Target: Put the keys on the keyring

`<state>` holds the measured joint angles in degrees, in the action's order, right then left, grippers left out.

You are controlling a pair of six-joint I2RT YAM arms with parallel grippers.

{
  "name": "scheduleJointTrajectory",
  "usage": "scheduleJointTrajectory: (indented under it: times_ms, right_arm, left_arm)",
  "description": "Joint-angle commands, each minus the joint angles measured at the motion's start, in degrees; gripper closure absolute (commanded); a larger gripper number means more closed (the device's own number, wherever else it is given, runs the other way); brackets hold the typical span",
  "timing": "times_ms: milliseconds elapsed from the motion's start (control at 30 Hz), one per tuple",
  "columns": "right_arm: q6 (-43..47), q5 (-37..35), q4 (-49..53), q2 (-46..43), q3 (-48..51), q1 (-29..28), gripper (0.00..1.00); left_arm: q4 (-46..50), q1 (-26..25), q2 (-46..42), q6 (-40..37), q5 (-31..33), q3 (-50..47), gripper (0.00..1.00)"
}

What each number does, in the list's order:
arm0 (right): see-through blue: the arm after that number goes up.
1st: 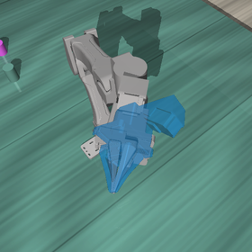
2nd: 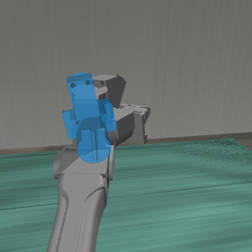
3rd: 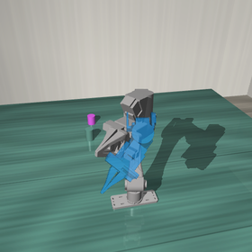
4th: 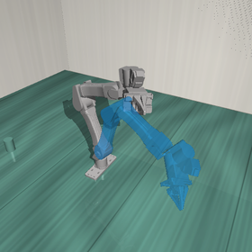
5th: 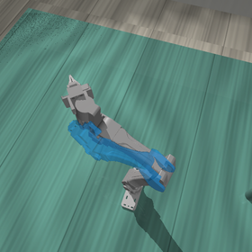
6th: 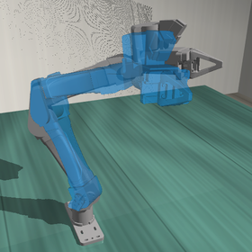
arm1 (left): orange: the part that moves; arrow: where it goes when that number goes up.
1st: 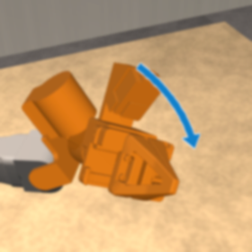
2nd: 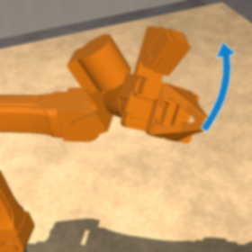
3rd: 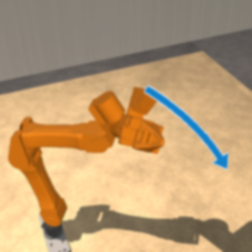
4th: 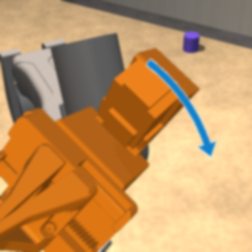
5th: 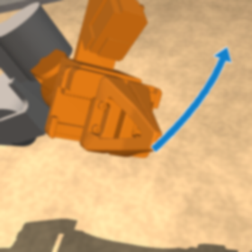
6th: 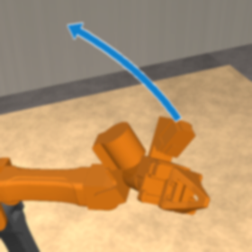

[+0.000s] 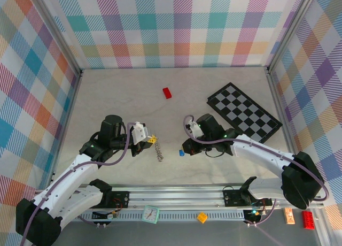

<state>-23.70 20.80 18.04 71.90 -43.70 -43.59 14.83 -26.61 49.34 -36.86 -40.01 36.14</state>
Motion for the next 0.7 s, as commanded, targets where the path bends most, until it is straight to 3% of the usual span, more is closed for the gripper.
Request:
scheduleJointTrajectory:
  times_ms: [0,233,667]
  right_arm:
    - [5.55,3.09,-0.09,-0.86,-3.02,-0.98,1.00]
    - [12.45,2.16,-3.05,-1.17,-6.83,-3.85,1.00]
    - [16.86,8.42,-9.51,2.03,-12.34,-4.39,1.00]
  left_arm:
    - [-2.08,-0.71,0.11,0.74,-2.60,-0.28,1.00]
    - [-3.46,-1.16,-0.05,4.79,-2.17,-0.44,1.00]
    - [-4.81,-1.34,1.74,5.94,-4.15,-0.33,1.00]
